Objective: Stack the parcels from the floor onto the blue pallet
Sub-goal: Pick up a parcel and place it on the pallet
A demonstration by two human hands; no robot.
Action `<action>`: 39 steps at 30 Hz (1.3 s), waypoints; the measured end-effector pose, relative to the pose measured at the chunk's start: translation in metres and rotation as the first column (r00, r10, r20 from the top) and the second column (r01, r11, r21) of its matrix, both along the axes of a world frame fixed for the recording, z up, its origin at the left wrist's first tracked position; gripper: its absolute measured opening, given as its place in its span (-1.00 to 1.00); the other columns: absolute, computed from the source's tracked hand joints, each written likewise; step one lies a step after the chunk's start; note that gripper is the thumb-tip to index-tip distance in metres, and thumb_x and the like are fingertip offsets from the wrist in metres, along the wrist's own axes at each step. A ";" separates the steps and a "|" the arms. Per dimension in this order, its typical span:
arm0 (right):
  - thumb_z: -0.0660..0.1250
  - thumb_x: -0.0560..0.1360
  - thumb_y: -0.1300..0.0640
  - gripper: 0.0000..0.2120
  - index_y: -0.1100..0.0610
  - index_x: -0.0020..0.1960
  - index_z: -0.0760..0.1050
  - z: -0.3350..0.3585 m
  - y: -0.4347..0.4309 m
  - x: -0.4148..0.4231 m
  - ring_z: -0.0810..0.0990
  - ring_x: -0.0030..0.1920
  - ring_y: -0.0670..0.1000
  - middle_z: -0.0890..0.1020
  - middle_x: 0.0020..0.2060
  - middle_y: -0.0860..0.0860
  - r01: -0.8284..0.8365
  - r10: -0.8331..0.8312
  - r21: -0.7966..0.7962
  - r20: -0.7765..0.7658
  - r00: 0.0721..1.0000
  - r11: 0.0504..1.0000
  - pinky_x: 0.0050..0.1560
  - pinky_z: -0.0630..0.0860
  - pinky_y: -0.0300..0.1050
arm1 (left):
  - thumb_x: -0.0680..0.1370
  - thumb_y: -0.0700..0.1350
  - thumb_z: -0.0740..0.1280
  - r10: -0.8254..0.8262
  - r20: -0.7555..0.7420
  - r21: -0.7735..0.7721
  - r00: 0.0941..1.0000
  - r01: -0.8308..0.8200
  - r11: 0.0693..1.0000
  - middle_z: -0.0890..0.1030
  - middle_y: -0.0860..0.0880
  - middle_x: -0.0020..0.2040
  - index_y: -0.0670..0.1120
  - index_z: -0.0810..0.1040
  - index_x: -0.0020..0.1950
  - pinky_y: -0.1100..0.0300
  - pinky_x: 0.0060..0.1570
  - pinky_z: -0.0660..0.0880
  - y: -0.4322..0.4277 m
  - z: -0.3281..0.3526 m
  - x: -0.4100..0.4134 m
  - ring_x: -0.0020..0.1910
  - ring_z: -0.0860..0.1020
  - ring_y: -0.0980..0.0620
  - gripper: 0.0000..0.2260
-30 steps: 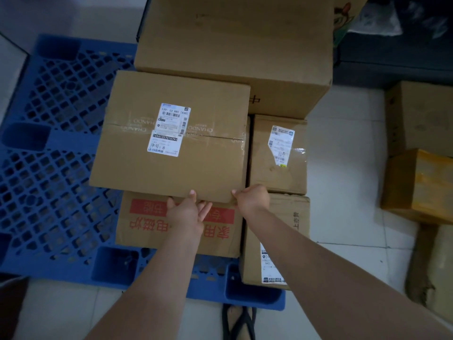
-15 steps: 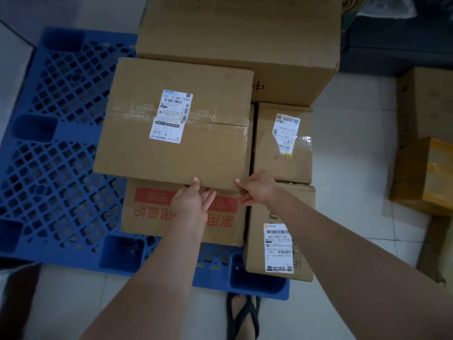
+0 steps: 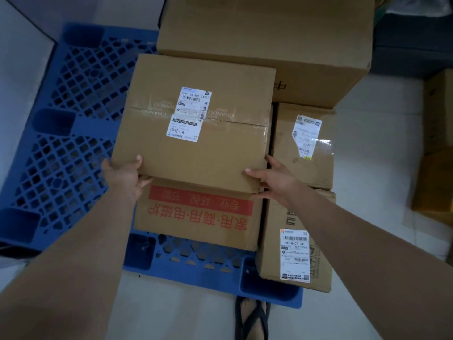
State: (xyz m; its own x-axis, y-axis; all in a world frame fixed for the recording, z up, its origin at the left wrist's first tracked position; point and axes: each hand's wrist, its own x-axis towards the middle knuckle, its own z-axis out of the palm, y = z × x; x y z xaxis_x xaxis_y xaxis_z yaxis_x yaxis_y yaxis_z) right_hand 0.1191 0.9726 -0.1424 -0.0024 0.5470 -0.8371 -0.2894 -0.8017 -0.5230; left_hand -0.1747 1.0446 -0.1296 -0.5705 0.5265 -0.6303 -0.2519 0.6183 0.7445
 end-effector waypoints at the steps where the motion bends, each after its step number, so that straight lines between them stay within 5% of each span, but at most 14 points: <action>1: 0.49 0.36 0.22 -0.21 -0.09 0.46 0.19 0.000 0.001 -0.006 0.60 0.06 0.05 0.58 0.10 -0.04 0.004 -0.004 0.017 0.002 1.000 1.000 -0.15 0.65 0.08 | 0.50 -0.30 0.35 -0.001 0.006 -0.003 1.000 0.001 1.000 0.35 -0.13 0.41 0.04 0.16 0.46 -0.34 0.07 0.48 0.000 -0.001 0.000 0.31 0.43 -0.25 -0.37; 6: 0.45 0.37 0.34 -0.28 -0.05 0.42 0.29 -0.006 -0.010 -0.009 0.60 0.01 0.03 0.60 0.10 -0.03 0.055 -0.055 0.030 0.012 0.998 0.998 0.00 0.60 0.17 | 0.52 -0.29 0.33 0.002 0.035 0.003 0.999 -0.002 1.000 0.34 -0.10 0.42 0.04 0.18 0.46 -0.33 0.07 0.48 -0.007 -0.003 0.007 0.31 0.42 -0.24 -0.40; 11: 0.44 0.38 0.35 -0.28 -0.11 0.41 0.29 0.002 -0.025 0.008 0.60 -0.06 -0.03 0.60 0.06 -0.02 0.064 -0.065 0.022 0.038 0.997 0.998 -0.29 0.61 -0.10 | 0.51 -0.31 0.34 -0.034 0.045 -0.008 0.998 0.035 0.999 0.39 -0.10 0.39 0.05 0.21 0.46 -0.24 0.02 0.55 -0.012 -0.006 0.021 0.27 0.46 -0.20 -0.40; 25: 0.37 0.46 0.30 -0.24 -0.18 0.49 0.12 0.000 -0.020 0.012 0.55 0.18 0.08 0.51 0.30 0.01 0.042 -0.050 0.076 0.117 0.992 0.996 0.18 0.51 0.15 | 0.52 -0.31 0.32 -0.025 0.030 -0.005 0.999 0.025 1.000 0.33 -0.12 0.41 0.01 0.18 0.45 -0.28 0.05 0.52 -0.014 -0.014 0.029 0.31 0.42 -0.20 -0.42; 30: 0.30 0.53 0.24 -0.39 -0.13 0.48 0.19 0.003 -0.023 0.025 0.53 0.13 -0.01 0.51 0.27 -0.03 0.003 -0.007 0.065 0.067 0.998 0.998 -0.12 0.56 -0.08 | 0.55 -0.23 0.30 0.031 0.010 -0.006 0.999 -0.031 1.000 0.39 -0.12 0.35 0.02 0.17 0.45 -0.22 0.02 0.56 -0.020 -0.014 0.040 0.17 0.52 -0.14 -0.47; 33: 0.20 0.58 0.24 -0.64 0.04 0.35 0.43 0.003 -0.028 0.047 0.57 0.13 0.06 0.56 0.22 0.05 0.185 -0.188 0.040 0.092 0.978 0.982 -0.11 0.55 -0.12 | 0.55 -0.04 0.31 0.058 0.180 -0.079 0.982 -0.045 0.996 0.47 -0.12 0.30 -0.03 0.30 0.38 -0.11 0.01 0.59 -0.038 -0.017 0.058 0.13 0.54 -0.11 -0.58; 36: 0.09 0.58 0.32 -0.65 0.16 0.31 0.43 -0.007 -0.047 0.080 0.57 -0.01 0.06 0.57 0.16 0.14 0.368 -0.361 -0.002 0.188 0.913 0.930 -0.01 0.55 -0.10 | 0.50 0.09 0.34 0.040 0.326 -0.156 0.945 0.012 0.988 0.44 -0.14 0.33 0.00 0.29 0.41 -0.10 -0.03 0.58 -0.065 -0.017 0.090 0.18 0.51 -0.16 -0.48; 39: 0.17 0.53 0.27 -0.63 0.13 0.31 0.46 -0.026 -0.070 0.113 0.52 0.02 0.06 0.56 0.11 0.08 0.358 -0.307 -0.048 0.416 0.856 0.932 0.04 0.52 -0.09 | 0.42 0.13 0.42 0.045 0.469 -0.186 0.882 0.049 0.981 0.29 -0.21 0.42 0.08 0.23 0.45 -0.18 -0.09 0.59 -0.090 -0.014 0.129 0.30 0.41 -0.27 -0.34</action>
State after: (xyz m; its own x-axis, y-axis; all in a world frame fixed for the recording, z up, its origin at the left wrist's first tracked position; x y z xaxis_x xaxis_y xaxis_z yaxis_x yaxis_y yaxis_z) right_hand 0.2324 0.9031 -0.1680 0.5068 0.3516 -0.7871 -0.3395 -0.7579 -0.5571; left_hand -0.0454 0.9551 -0.1441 -0.1821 0.3730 -0.9098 -0.5407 0.7348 0.4094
